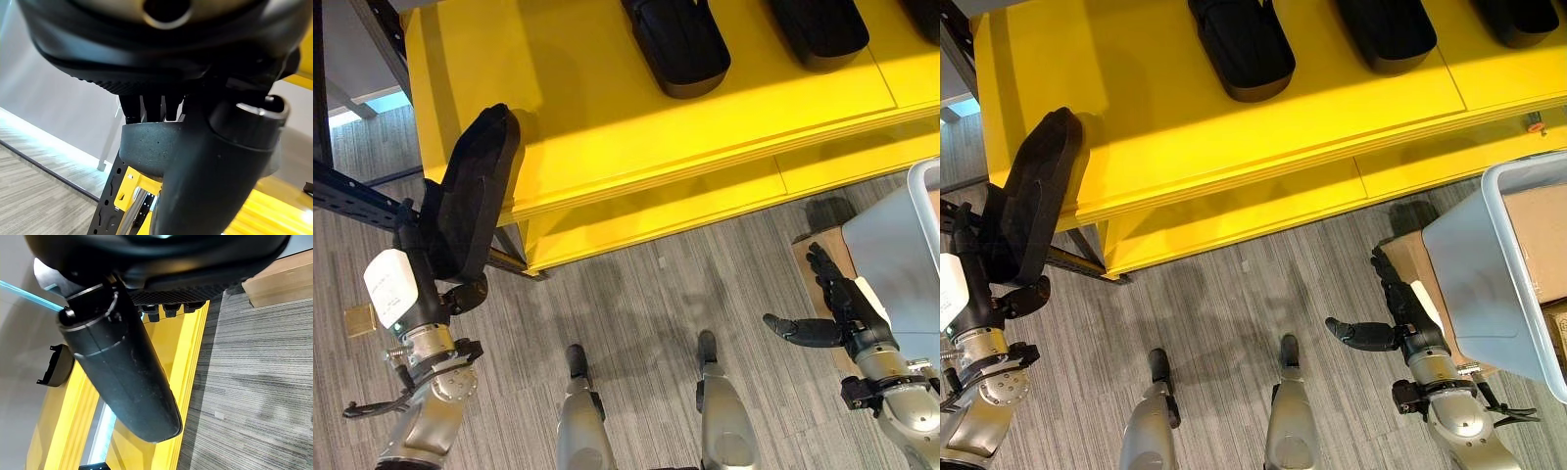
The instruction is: Move parts from the plastic box to the shelf.
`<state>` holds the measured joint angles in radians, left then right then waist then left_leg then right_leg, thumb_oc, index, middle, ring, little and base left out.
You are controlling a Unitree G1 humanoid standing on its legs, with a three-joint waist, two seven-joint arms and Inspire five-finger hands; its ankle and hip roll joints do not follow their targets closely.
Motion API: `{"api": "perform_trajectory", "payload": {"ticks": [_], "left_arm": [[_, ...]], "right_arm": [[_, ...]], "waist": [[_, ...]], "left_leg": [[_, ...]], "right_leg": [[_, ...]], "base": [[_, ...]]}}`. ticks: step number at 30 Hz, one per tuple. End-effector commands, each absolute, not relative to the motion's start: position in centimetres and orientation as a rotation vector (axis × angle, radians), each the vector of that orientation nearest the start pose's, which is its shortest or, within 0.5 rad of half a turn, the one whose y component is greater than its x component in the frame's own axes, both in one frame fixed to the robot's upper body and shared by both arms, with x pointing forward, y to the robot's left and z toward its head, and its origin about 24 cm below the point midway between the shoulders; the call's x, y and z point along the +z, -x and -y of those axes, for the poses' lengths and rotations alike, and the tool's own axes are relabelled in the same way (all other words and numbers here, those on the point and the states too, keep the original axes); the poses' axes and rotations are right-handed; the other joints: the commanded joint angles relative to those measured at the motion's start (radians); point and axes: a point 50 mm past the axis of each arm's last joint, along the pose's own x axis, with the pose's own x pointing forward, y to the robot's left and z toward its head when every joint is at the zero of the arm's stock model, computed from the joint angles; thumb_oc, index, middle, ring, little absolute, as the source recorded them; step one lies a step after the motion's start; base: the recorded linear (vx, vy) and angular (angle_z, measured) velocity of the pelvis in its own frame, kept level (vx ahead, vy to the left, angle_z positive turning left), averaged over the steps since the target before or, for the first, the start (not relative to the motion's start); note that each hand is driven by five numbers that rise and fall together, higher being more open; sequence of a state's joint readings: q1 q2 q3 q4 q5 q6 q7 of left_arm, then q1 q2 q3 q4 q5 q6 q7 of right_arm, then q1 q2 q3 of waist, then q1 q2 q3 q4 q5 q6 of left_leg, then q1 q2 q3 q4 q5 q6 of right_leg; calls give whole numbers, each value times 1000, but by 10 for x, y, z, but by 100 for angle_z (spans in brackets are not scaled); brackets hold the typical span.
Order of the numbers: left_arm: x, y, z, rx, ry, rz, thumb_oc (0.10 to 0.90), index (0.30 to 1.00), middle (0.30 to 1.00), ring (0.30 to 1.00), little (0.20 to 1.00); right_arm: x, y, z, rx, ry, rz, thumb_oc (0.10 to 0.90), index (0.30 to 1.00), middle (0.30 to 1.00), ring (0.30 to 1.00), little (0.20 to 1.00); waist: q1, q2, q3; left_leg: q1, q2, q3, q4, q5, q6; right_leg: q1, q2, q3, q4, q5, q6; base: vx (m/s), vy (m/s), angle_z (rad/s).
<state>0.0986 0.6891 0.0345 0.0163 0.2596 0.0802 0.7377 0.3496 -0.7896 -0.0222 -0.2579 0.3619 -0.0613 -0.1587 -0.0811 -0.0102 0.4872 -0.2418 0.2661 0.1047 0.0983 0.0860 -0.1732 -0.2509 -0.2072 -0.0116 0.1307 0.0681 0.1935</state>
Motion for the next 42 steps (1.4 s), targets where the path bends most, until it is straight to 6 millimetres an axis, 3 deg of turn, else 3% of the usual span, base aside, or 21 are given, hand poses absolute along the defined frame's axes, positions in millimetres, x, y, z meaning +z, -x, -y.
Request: {"api": "perform_trajectory", "payload": {"ticks": [1, 9, 24, 25, 26, 27, 29, 32, 35, 42], "left_arm": [[154, -213, -341, 961, -1087, 399, 900, 1000, 1000, 1000, 1000], [159, -210, -340, 945, -1071, 438, 900, 1000, 1000, 1000, 1000], [149, -208, -322, 803, -1145, 460, 900, 1000, 1000, 1000, 1000], [146, -208, -321, 786, -1162, 451, 900, 1000, 1000, 1000, 1000], [143, -207, -320, 793, -1173, 440, 900, 1000, 1000, 1000, 1000], [142, -207, -320, 793, -1173, 440, 900, 1000, 1000, 1000, 1000], [132, -200, -324, 844, -1157, 379, 900, 1000, 1000, 1000, 1000], [131, -193, -328, 851, -1175, 349, 900, 1000, 1000, 1000, 1000], [126, -198, -331, 858, -1175, 312, 900, 1000, 1000, 1000, 1000], [121, -204, -339, 837, -1151, 252, 900, 1000, 1000, 1000, 1000]], "right_arm": [[105, -192, 283, -154, 378, 120, 900, 1000, 1000, 1000, 1000], [106, -187, 292, -195, 390, 113, 900, 1000, 1000, 1000, 1000], [106, -179, 296, -181, 374, 85, 900, 1000, 1000, 1000, 1000], [106, -180, 296, -183, 379, 84, 900, 1000, 1000, 1000, 1000], [108, -183, 295, -175, 385, 93, 900, 1000, 1000, 1000, 1000], [108, -183, 295, -175, 386, 93, 900, 1000, 1000, 1000, 1000], [112, -190, 290, -104, 432, 107, 900, 1000, 1000, 1000, 1000], [111, -188, 286, -60, 434, 80, 900, 1000, 1000, 1000, 1000], [108, -190, 288, -61, 453, 80, 900, 1000, 1000, 1000, 1000], [109, -186, 295, -56, 516, 77, 900, 1000, 1000, 1000, 1000]], "waist": [[-12, -56, -88], [-29, -43, -102], [-50, -28, -106], [-50, -26, -106], [-42, -26, -105], [-41, -26, -105], [-13, -24, -100], [-15, -42, -107], [-35, -48, -116], [-90, -40, -145]], "left_leg": [[-16, -81, 49, 34, -100, 87], [2, -83, 69, 22, -101, 89], [8, -67, 80, 45, -116, 86], [10, -62, 89, 45, -113, 84], [14, -50, 115, 43, -108, 82], [14, -49, 116, 42, -107, 82], [18, -8, 160, 93, -123, 57], [33, 8, 172, 121, -154, 71], [46, 47, 173, 111, -95, 50], [107, 85, 206, 71, -16, 28]], "right_leg": [[19, 35, -92, 20, -141, -76], [31, 33, -88, 2, -135, -75], [19, 41, -96, 38, -157, -86], [18, 45, -114, 40, -159, -90], [7, 49, -174, 53, -162, -97], [6, 50, -177, 55, -163, -98], [-19, 54, -276, 116, -199, -102], [-32, 56, -275, 141, -209, -120], [-68, 79, -260, 191, -239, -148], [-106, 83, -247, 270, -290, -185]], "base": [[0, 0, 0], [46, 4, 0], [22, -44, -5], [-32, -47, -7], [-30, -40, -6], [-42, 8, -27], [69, 41, -75], [83, -143, -113], [25, -169, -36], [50, -31, -8]]}}
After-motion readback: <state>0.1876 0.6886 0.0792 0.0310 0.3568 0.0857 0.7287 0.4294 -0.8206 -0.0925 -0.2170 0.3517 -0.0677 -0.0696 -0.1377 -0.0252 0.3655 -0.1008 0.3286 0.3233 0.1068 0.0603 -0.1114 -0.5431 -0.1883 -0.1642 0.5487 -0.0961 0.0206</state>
